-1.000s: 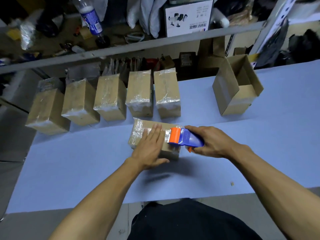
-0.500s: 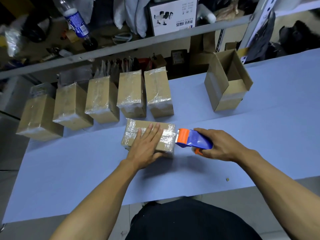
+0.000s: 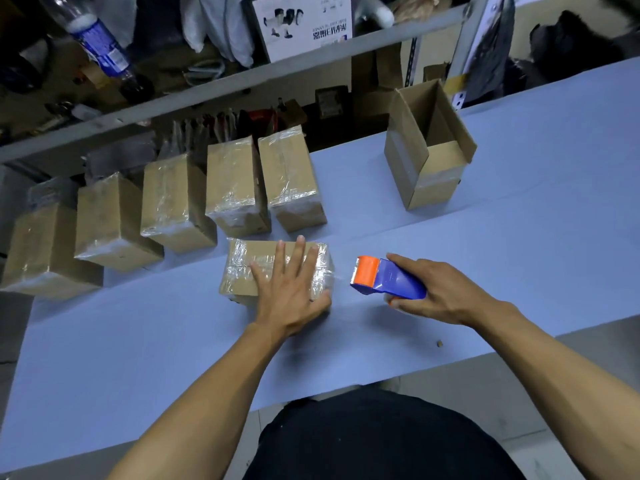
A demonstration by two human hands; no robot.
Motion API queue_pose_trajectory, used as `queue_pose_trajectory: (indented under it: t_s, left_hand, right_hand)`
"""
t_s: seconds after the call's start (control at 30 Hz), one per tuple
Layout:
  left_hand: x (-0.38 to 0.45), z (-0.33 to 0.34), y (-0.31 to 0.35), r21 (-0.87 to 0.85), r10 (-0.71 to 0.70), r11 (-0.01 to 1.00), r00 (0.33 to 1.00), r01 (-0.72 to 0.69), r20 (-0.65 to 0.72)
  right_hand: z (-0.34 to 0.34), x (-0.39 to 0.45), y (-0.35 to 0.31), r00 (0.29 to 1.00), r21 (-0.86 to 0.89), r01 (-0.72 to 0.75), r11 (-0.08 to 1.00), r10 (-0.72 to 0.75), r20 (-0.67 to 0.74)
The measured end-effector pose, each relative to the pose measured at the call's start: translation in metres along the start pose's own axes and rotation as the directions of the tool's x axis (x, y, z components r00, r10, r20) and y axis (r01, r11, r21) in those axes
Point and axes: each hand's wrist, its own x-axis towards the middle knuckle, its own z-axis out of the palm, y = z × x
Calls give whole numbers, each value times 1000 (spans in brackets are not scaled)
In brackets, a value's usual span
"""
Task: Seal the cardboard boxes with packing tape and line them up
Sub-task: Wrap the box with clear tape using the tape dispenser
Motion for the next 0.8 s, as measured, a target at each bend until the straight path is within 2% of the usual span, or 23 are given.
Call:
queue_pose_trajectory:
  t_s: [0.23,0.3,0.37,0.53,0.67,0.8]
  left_hand:
    - [-1,1,-3,-37,37,999,999,-38,-14]
    - [2,0,-1,-133,-4,991,999,-2,-47]
    - [7,-3,7,-247,-91,967,991,65,-96]
    - [20,-3,22,-196,-140,974,982,114,-124]
    - [23,-3,24,-208,-143,972,976,107,-166]
    - [25,-10,22,-154,-157,980,969,129,-189]
  right_hand:
    - [2,22,-42,1000,-369,3,929,-9,-14]
    - [8,35,-62,999,-417,-7,909,-10,-38]
    - [3,45,-79,999,-449,-22,893,4,-41]
    - [-9,56,-112,995,-525,-90,847,95,-19]
    - [-1,65,-124,994,-565,-91,820,105,-9]
    - [30,61,-107,982,-441,-172,881,191,-2]
